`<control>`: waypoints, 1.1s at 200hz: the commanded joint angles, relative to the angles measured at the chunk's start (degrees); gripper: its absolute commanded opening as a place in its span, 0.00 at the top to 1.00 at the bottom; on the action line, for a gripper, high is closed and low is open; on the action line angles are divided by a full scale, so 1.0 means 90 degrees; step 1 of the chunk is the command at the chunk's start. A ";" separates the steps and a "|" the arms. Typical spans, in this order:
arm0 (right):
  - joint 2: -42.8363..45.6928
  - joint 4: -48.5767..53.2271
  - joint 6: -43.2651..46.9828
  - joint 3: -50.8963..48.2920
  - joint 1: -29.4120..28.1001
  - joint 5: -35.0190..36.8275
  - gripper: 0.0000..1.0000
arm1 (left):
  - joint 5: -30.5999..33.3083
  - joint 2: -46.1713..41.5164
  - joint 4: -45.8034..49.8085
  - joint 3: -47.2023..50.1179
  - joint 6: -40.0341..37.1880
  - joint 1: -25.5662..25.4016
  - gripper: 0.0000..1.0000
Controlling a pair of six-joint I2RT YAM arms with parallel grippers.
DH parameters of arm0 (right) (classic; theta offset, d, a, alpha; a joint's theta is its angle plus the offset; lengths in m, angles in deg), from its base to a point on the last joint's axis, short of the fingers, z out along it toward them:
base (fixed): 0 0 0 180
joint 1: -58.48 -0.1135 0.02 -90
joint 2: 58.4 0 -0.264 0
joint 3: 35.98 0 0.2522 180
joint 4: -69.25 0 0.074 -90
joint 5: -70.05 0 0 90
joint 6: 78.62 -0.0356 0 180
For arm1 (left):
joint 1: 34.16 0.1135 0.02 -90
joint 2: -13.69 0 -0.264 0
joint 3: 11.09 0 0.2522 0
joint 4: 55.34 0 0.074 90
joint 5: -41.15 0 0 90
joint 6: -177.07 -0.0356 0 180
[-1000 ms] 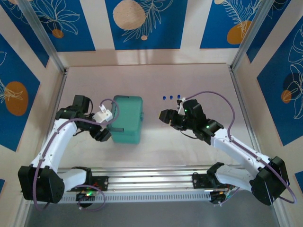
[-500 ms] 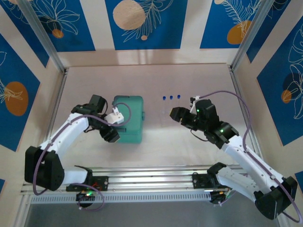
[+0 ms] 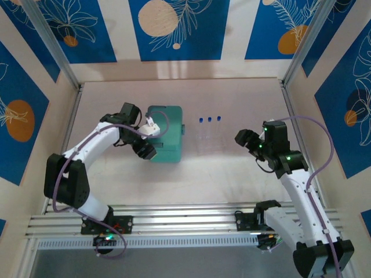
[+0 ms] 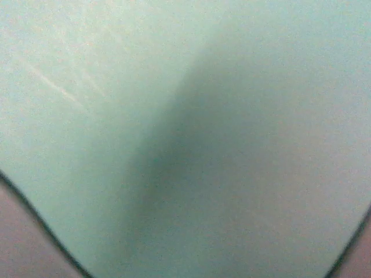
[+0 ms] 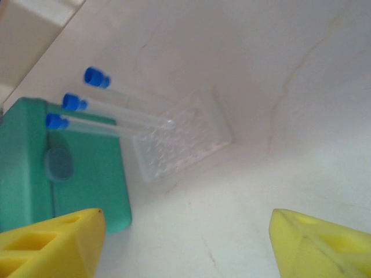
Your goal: Organize the chemistry lab equipment
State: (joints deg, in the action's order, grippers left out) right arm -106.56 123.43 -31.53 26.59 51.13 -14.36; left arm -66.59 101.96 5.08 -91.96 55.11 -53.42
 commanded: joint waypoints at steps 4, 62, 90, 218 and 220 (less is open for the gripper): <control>-0.0199 0.0385 0.0531 0.0158 0.0513 -0.0219 0.20 | -0.0426 -0.0295 0.0009 -0.0122 0.0078 -0.0049 0.14; -0.0743 0.0291 0.1030 0.0338 0.1478 -0.0028 0.15 | -0.0686 -0.1514 0.0639 0.0496 -0.0104 0.0098 0.10; -0.0974 -0.0156 0.1252 0.0209 0.1742 0.0182 0.14 | -0.0780 -0.2016 0.0367 0.1069 0.0054 0.0530 0.08; -0.1740 -0.3124 0.2626 -0.0867 0.0972 0.1863 0.01 | -0.2031 -0.1089 -0.4379 0.2535 0.2609 0.3161 0.00; -0.1778 -0.3144 0.2678 -0.0852 0.0973 0.1853 0.01 | -0.2047 -0.1073 -0.4506 0.2589 0.2632 0.3165 0.00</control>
State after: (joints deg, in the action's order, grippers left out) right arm -119.33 101.25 -12.30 19.86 60.37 -0.97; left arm -81.04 90.62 -20.14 -72.77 71.80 -25.67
